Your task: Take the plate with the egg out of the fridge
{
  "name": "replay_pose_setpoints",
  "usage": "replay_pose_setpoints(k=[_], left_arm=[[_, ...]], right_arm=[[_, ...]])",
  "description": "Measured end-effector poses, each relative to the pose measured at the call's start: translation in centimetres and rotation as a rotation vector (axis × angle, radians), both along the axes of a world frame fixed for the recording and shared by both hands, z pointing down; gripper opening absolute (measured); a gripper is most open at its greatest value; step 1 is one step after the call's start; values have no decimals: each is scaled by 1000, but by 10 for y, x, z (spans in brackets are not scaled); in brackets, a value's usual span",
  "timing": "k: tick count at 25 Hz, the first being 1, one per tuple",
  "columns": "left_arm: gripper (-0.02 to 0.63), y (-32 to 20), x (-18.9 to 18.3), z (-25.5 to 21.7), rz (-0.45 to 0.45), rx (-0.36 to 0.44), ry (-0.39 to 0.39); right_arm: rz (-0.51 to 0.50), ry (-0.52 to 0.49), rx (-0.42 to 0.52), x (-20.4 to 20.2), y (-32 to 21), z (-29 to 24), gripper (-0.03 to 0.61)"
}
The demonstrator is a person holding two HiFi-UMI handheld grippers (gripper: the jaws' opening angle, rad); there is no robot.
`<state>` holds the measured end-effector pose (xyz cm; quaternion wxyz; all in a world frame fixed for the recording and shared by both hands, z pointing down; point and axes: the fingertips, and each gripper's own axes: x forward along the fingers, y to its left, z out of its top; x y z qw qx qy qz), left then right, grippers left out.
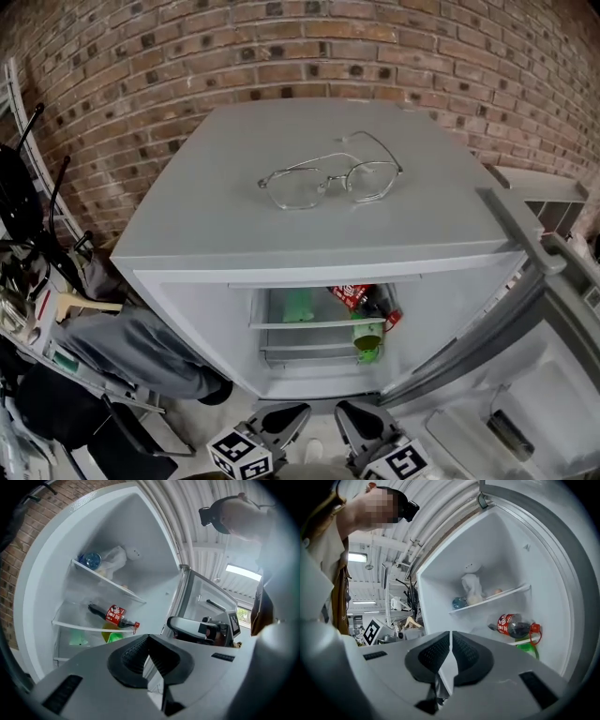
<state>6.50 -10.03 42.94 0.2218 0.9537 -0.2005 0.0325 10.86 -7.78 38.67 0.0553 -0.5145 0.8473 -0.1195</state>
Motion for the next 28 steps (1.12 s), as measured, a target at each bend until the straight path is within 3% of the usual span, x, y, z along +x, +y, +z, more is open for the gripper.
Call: replay_pose_setpoints(k=[9,21,28], left_arm=[[8,-36,15,-5,-33,31,5],[8,-43,16,-3,-73,21,15],[8,-38,18,-1,-84,47,41]], right_arm=[[30,114,58,4,-28,-6,8],[67,237,142,13,-68,-16,11],[69,366,113,16,-80,-13,25]])
